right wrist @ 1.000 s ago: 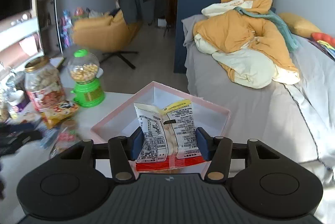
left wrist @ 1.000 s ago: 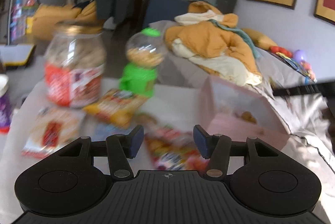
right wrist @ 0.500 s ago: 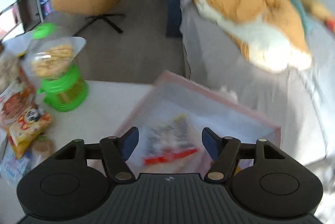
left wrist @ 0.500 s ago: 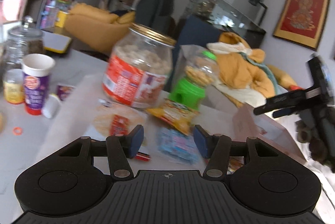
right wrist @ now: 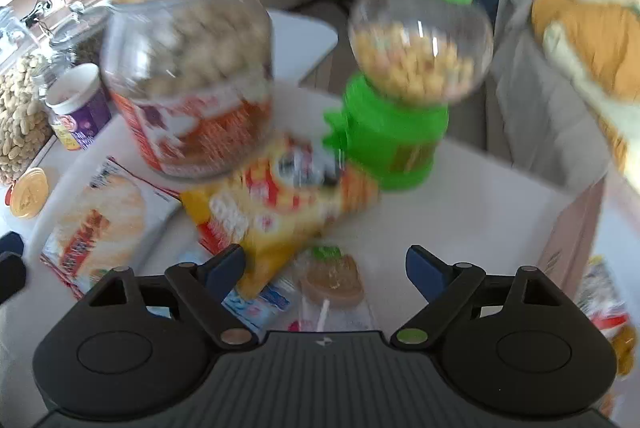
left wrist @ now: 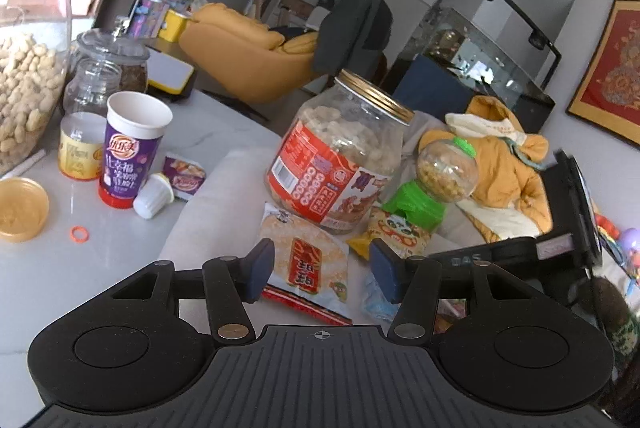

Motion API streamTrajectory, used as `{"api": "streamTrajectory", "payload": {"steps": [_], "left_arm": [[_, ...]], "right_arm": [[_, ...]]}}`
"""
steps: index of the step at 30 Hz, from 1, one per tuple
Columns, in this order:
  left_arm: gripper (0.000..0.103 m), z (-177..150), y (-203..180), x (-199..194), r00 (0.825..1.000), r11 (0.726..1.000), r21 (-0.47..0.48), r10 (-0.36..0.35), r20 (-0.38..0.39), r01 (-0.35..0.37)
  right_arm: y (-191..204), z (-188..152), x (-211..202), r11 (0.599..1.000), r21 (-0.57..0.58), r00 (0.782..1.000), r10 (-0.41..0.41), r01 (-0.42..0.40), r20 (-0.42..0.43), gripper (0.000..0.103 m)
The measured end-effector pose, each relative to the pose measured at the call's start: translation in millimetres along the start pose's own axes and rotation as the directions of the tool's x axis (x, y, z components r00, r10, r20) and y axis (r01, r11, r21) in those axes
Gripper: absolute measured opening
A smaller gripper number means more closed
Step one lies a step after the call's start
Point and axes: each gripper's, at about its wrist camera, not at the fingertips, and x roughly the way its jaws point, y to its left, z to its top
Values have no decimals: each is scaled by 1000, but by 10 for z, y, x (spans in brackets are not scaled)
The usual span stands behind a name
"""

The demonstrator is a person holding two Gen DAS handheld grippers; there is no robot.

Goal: Organize snacks

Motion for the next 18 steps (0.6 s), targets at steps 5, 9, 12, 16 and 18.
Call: {"api": "streamTrajectory", "payload": {"steps": [5,9,12,16,18], "left_arm": [[58,-28,-48,67,999,1000,23,-20,-33,21],[58,-95,-163,112,997,995,88,-44,-55,49],[58,-169,-294,153,994,984,160,-65,-85,78],[58,-271,-460,224,988,965,245,-56,-142,90],[58,-302,-524,276,985,955,283,-38,-170,85]], "right_arm": [[-224,-226,-159,978,104,981,185,-179,-53,47],[-32,-542,-393,976,6,974,217,-217,-69,46],[67,-805,-557,967,-46,965,248,-252,-81,46],[68,-1042,-733,957,-81,959,274,-280,-75,46],[-5,-1176,-841,956,-81,959,278,-282,-59,46]]}}
